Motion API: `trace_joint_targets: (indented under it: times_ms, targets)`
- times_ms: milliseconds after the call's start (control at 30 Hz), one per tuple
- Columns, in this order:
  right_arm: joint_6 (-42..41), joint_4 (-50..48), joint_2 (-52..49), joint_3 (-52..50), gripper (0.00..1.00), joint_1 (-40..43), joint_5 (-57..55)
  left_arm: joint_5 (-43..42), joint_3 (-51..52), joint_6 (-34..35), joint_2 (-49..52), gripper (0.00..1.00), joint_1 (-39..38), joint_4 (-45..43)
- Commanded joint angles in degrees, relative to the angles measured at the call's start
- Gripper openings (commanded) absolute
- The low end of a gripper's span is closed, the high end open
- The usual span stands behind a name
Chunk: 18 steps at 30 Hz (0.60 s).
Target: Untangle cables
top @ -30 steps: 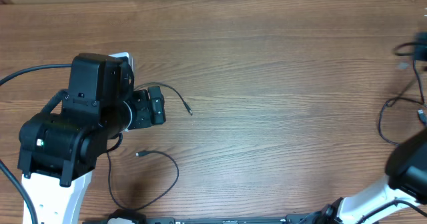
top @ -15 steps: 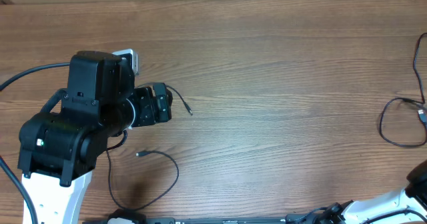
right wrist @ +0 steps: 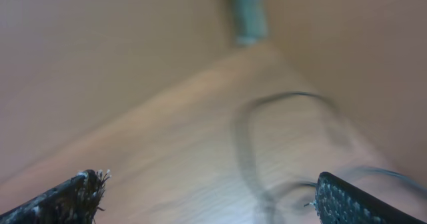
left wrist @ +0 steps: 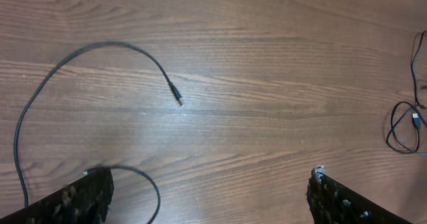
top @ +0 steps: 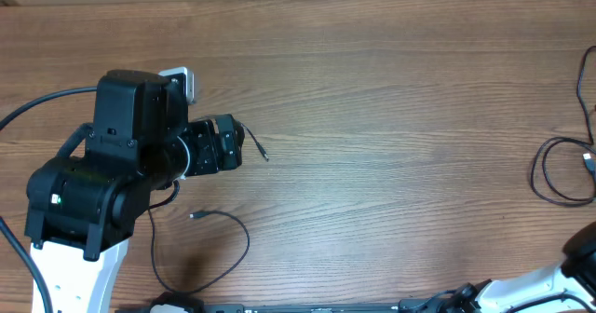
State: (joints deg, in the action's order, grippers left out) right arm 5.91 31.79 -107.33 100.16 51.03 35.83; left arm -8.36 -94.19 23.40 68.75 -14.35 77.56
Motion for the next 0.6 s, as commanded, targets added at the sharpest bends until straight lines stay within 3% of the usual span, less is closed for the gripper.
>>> trace_joint_targets:
  times_ms: [0, 367, 567]
  targets:
    - [-1.6, 2.9, 5.7, 0.9, 1.0, -5.1, 8.5, 2.5, -0.6, -2.0, -1.6, 0.92, 0.1, -1.0]
    - [-0.8, 17.0, 9.3, 0.8, 1.0, -28.3, 4.0, 6.5, -0.9, -2.3, -11.1, 0.89, 5.5, -3.5]
    - [0.2, 22.4, 9.4, 0.8, 1.0, -40.3, -0.9, 10.5, 0.3, 8.7, -21.0, 0.89, 11.9, 7.5]
